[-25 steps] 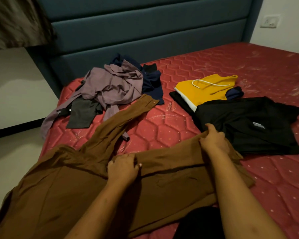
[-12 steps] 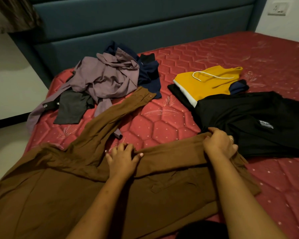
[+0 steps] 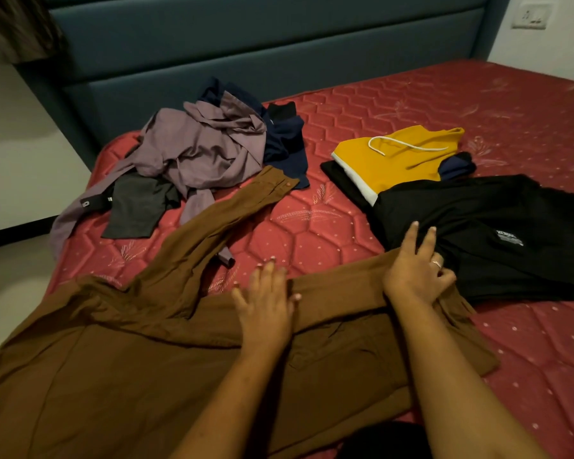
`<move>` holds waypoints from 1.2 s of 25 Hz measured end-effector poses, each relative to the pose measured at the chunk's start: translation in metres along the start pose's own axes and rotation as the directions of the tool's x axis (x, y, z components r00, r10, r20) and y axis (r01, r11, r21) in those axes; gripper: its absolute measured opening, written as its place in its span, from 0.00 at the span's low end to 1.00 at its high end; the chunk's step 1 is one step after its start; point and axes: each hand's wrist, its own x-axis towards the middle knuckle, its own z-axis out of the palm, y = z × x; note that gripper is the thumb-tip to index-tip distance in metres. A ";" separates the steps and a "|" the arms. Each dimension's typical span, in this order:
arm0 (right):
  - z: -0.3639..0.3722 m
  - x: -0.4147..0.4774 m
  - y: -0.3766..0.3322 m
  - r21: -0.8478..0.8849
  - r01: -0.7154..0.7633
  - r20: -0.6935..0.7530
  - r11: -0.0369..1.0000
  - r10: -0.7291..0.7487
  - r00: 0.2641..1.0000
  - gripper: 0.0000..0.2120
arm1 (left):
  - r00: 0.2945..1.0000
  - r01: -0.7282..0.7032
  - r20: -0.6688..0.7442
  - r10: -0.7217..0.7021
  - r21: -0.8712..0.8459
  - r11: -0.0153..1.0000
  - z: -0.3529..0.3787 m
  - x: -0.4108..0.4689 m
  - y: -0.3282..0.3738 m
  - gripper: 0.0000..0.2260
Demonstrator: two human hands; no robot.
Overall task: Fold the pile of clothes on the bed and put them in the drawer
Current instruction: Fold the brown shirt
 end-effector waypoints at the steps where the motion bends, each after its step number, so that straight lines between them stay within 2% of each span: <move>1: -0.002 -0.006 -0.005 -0.044 0.069 -0.082 0.997 -0.073 0.994 0.32 | 0.997 -0.060 0.052 0.061 -0.004 0.998 0.003 -0.006 0.012 0.18; 2: -0.005 -0.013 -0.012 -0.054 0.172 -0.137 0.984 -0.178 0.974 0.31 | 0.989 -0.092 0.116 0.096 -0.035 0.995 0.003 -0.012 0.022 0.19; 3: -0.005 -0.024 -0.022 -0.067 0.333 -0.116 0.941 -0.339 0.934 0.30 | 0.979 -0.106 0.167 0.118 -0.079 0.991 0.004 -0.015 0.028 0.20; 4: -0.002 -0.038 -0.032 -0.030 0.528 -0.004 0.849 -0.528 0.849 0.30 | 0.965 -0.096 0.232 0.122 -0.121 0.988 0.004 -0.015 0.032 0.21; 5: 0.002 -0.055 -0.039 0.085 0.662 0.174 0.745 -0.665 0.726 0.29 | 0.954 -0.092 0.272 0.122 -0.119 0.989 0.008 -0.017 0.033 0.22; 6: 0.006 -0.069 -0.042 0.187 0.698 0.371 0.691 -0.707 0.602 0.27 | 0.949 -0.093 0.295 0.115 -0.088 0.992 0.011 -0.018 0.032 0.23; 7: 0.012 -0.073 -0.040 0.227 0.713 0.466 0.664 -0.717 0.519 0.26 | 0.947 -0.083 0.304 0.100 -0.069 0.994 0.014 -0.019 0.030 0.25; 8: 0.018 -0.071 -0.032 0.198 0.728 0.471 0.657 -0.715 0.517 0.28 | 0.950 -0.049 0.304 0.071 -0.077 0.996 0.014 -0.020 0.027 0.28; 10: 0.027 -0.059 -0.008 0.044 0.731 0.371 0.681 -0.691 0.621 0.39 | 0.947 0.052 0.321 -0.020 -0.092 0.994 0.010 -0.019 0.021 0.35; 11: 0.026 -0.050 0.006 -0.020 0.697 0.334 0.716 -0.653 0.680 0.42 | 0.940 0.100 0.335 -0.066 -0.086 0.991 0.009 -0.019 0.016 0.36; 14: 0.018 -0.032 0.034 -0.162 0.565 0.302 0.809 -0.504 0.809 0.41 | 0.930 0.157 0.340 -0.138 -0.029 0.987 -0.001 -0.026 -0.009 0.33; 17: 0.016 -0.031 0.036 -0.272 0.442 0.267 0.855 -0.374 0.888 0.38 | 0.914 0.195 0.355 -0.197 0.041 0.980 -0.010 -0.037 -0.046 0.30; 19: 0.010 -0.035 0.027 -0.303 0.334 0.298 0.893 -0.244 0.923 0.36 | 0.913 0.196 0.353 -0.205 0.063 0.979 -0.019 -0.046 -0.069 0.33; 21: -0.002 -0.040 0.007 -0.384 0.200 0.357 0.901 -0.055 0.933 0.34 | 0.933 0.137 0.343 -0.108 -0.061 0.989 -0.033 -0.059 -0.089 0.31; 22: -0.008 -0.043 -0.009 -0.434 0.173 0.375 0.884 0.003 0.927 0.32 | 0.947 0.102 0.318 -0.037 -0.190 0.976 -0.042 -0.065 -0.098 0.26; 23: -0.014 -0.048 -0.033 -0.449 0.191 0.382 0.873 -0.005 0.924 0.30 | 0.966 0.085 0.259 0.001 -0.319 0.944 -0.053 -0.071 -0.111 0.22; 24: -0.018 -0.056 -0.060 -0.426 0.250 0.389 0.869 -0.073 0.918 0.29 | 0.986 0.074 0.165 -0.006 -0.413 0.908 -0.065 -0.076 -0.122 0.19; 25: -0.019 -0.069 -0.091 -0.341 0.335 0.403 0.878 -0.186 0.896 0.26 | 0.994 0.108 0.068 -0.085 -0.493 0.863 -0.073 -0.078 -0.140 0.17; 26: -0.015 -0.085 -0.126 -0.162 0.399 0.433 0.903 -0.298 0.851 0.23 | 0.978 0.172 0.001 -0.209 -0.572 0.802 -0.080 -0.079 -0.161 0.15; 27: -0.010 -0.105 -0.161 0.086 0.400 0.483 0.912 -0.390 0.784 0.20 | 0.934 0.275 0.012 -0.358 -0.664 0.695 -0.090 -0.080 -0.182 0.12; 28: -0.002 -0.122 -0.193 0.353 0.323 0.535 0.878 -0.473 0.700 0.17 | 0.883 0.362 0.086 -0.462 -0.751 0.552 -0.100 -0.079 -0.200 0.11; 29: 0.010 -0.138 -0.217 0.519 0.202 0.578 0.831 -0.515 0.633 0.17 | 0.835 0.422 0.168 -0.524 -0.807 0.414 -0.109 -0.078 -0.216 0.12; 30: 0.029 -0.150 -0.239 0.611 0.076 0.598 0.788 -0.523 0.608 0.25 | 0.798 0.457 0.228 -0.559 -0.833 0.312 -0.118 -0.079 -0.233 0.16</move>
